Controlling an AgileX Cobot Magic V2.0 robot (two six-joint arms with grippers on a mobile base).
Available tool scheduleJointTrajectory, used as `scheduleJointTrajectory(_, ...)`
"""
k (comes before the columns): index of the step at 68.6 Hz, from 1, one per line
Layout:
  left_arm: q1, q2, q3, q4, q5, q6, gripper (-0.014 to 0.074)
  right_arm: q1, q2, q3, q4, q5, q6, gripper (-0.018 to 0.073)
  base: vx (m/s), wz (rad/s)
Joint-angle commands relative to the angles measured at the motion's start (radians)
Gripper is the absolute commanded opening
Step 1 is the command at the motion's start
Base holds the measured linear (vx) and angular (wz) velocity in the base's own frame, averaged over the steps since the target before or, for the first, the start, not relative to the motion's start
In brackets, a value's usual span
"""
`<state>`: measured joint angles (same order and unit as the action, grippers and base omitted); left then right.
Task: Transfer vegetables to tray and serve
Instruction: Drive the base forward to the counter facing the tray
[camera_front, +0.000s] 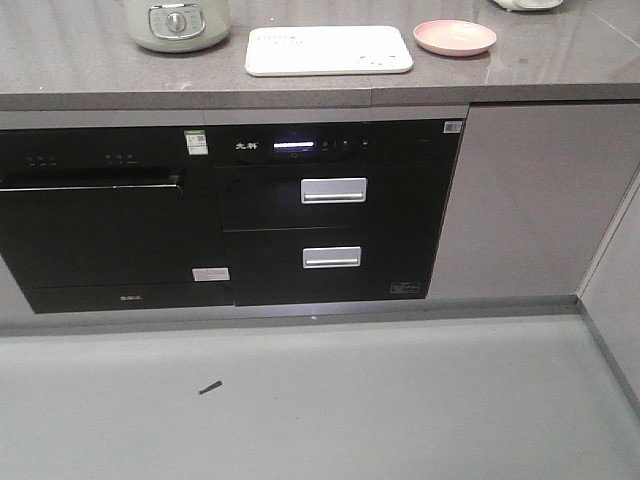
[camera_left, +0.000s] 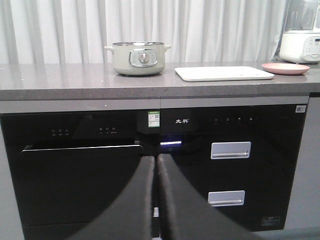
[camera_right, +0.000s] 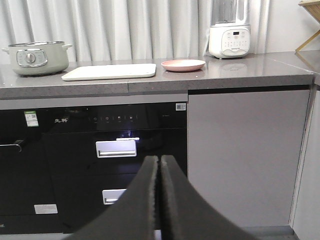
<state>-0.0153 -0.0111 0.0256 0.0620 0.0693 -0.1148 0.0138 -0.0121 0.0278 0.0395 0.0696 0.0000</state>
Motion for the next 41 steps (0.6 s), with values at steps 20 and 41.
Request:
scheduleJointTrajectory(20,-0.002,-0.015,0.027,-0.008,-0.075,-0.005,-0.0006,-0.005,-0.008,0.016,-0.004,-0.077,0.0,-0.0006,0.17,-0.07)
scheduleJointTrajectory(41,-0.002,-0.015,0.027,-0.008,-0.075,-0.005,-0.0006,-0.005,-0.008,0.016,-0.004,-0.077,0.0,-0.0006,0.19,-0.02)
